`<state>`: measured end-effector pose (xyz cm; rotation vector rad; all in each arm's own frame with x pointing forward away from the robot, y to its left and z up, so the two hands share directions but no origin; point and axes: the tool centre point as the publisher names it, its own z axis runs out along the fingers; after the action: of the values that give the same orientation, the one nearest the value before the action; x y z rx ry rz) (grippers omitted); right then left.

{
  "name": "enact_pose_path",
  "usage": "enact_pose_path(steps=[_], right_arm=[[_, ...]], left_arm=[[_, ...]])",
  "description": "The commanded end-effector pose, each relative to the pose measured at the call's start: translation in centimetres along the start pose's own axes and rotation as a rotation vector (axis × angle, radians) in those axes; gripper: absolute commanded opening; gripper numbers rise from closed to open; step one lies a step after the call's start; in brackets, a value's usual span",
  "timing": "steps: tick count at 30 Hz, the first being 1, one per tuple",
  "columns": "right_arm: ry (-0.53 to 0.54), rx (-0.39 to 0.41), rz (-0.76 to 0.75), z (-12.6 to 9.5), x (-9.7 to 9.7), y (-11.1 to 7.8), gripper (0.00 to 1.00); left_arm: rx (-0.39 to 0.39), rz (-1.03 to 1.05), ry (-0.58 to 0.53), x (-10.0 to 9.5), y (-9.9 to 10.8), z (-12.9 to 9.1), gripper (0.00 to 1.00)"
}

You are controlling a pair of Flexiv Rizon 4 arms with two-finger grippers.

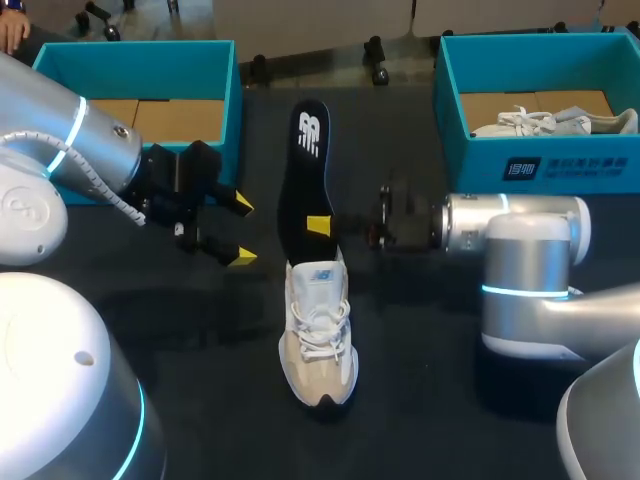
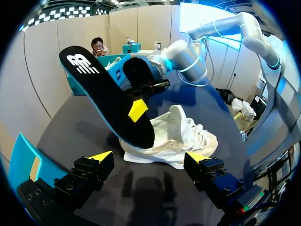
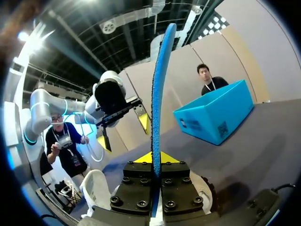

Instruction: Take the shoe out of the shoebox, open the shoe tongue, remove and reinsert the insole, then place the shoe into the shoebox

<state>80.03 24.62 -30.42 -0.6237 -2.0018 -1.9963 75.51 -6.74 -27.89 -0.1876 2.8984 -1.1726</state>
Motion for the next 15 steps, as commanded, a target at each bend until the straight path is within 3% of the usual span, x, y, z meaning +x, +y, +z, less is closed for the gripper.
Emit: enact_pose_path(steps=[1, 15], right_arm=[[-0.01, 0.007, -0.003, 0.4, 0.2, -0.5, 0.0], [-0.035, 0.035, -0.006, -0.4, 0.6, -1.8, 0.0]], left_arm=[[-0.003, 0.0, 0.001, -0.1, 0.0, 0.1, 1.0], [-0.003, 0.0, 0.001, -0.1, 0.0, 0.1, 1.0]])
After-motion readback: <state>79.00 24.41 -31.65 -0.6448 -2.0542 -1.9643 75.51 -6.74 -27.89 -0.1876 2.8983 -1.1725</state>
